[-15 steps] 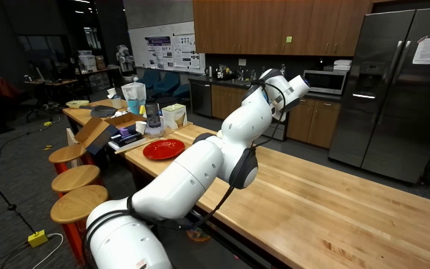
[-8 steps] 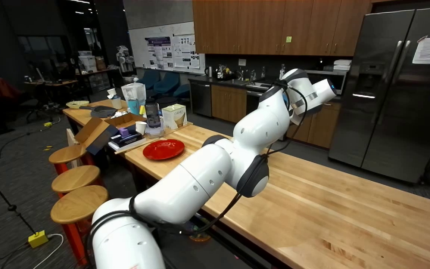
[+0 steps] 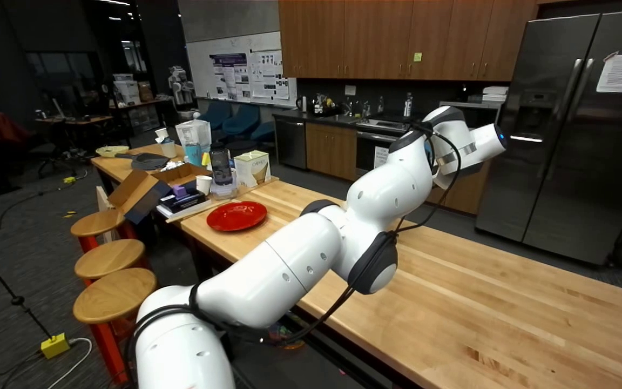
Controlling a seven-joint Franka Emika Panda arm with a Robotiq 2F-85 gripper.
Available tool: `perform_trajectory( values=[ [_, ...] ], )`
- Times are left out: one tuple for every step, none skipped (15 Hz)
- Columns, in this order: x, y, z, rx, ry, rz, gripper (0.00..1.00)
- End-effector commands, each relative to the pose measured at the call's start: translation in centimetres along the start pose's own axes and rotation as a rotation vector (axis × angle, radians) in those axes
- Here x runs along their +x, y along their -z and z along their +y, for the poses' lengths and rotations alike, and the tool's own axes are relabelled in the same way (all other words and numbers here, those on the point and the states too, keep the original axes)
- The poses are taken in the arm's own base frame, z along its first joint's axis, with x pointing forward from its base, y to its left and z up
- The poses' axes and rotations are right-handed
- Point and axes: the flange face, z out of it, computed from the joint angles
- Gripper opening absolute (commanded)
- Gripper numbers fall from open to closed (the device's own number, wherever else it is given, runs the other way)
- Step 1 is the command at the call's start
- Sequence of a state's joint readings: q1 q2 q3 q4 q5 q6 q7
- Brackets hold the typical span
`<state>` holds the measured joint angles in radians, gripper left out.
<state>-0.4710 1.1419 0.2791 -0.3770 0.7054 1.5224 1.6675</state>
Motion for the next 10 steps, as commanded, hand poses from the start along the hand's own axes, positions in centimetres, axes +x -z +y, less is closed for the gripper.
perform_trajectory(
  values=[
    [1.4,2.1,0.0,-0.002,-0.025,-0.085,0.01],
    [1.9,2.7,0.0,0.002,-0.030,-0.103,0.01],
    [2.5,3.5,-0.1,0.007,-0.039,-0.119,0.01],
    [3.2,4.4,-0.1,0.016,-0.051,-0.136,0.01],
    [3.9,5.4,-0.2,0.033,-0.065,-0.150,0.01],
    [4.6,6.2,-0.3,0.047,-0.078,-0.162,0.01],
    [5.4,7.0,-0.3,0.054,-0.093,-0.166,0.01],
    [6.2,7.8,-0.3,0.064,-0.109,-0.161,0.01],
    [7.0,8.5,-0.3,0.074,-0.124,-0.156,0.01],
    [7.9,9.0,-0.3,0.083,-0.141,-0.147,0.01]
  ],
)
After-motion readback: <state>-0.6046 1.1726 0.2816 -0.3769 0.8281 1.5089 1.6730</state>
